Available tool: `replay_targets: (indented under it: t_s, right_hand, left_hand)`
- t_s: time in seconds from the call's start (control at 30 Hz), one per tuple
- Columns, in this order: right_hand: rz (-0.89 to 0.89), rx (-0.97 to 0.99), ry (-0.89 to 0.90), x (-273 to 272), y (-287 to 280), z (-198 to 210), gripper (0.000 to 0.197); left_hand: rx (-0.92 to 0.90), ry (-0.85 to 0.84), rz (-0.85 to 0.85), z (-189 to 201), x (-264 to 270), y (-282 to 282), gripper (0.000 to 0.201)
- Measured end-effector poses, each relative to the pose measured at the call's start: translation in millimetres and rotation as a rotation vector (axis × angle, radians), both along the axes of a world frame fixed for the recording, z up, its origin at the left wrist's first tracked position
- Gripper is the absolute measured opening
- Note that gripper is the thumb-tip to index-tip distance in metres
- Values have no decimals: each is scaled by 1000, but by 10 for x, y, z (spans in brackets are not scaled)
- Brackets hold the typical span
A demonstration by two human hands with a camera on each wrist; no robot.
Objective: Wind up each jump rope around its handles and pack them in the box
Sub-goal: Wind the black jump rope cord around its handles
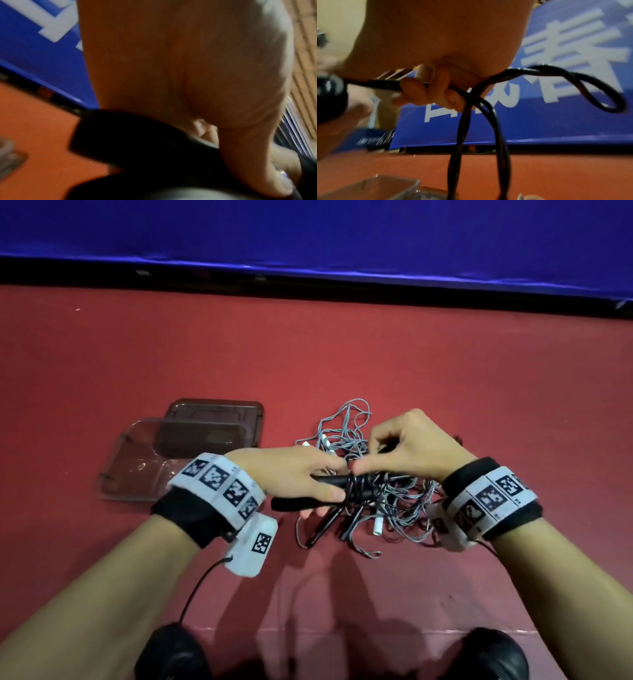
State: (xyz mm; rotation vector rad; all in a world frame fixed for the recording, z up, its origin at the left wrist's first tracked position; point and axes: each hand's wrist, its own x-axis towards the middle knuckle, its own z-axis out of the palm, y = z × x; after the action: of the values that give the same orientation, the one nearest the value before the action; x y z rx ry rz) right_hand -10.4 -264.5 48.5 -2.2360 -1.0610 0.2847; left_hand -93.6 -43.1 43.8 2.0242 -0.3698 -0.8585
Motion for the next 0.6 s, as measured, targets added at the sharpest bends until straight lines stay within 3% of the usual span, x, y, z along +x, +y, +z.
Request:
replay_targets:
  t_s: [0.13,0.23,0.33,0.47,0.6]
  right_hand:
    - [-158,289,428,-141,158,-202,77]
    - [-208,383,616,-228,306,-368,44]
    - [-103,281,594,-253,331,-531,31]
    - [-81,105,610,-251,337,-593,17]
    - [-5,-107,492,-350,307,-620,20]
  left_hand:
    - [-310,11,175,10,-17,22,8]
    - [-396,-41,406,-52,-8,66,16]
    - [-408,-39,617,-196,-3,102,28]
    - [-300,-98,859,-450,63,39,24]
    - [-229,-126,1115,-596,124,57,26]
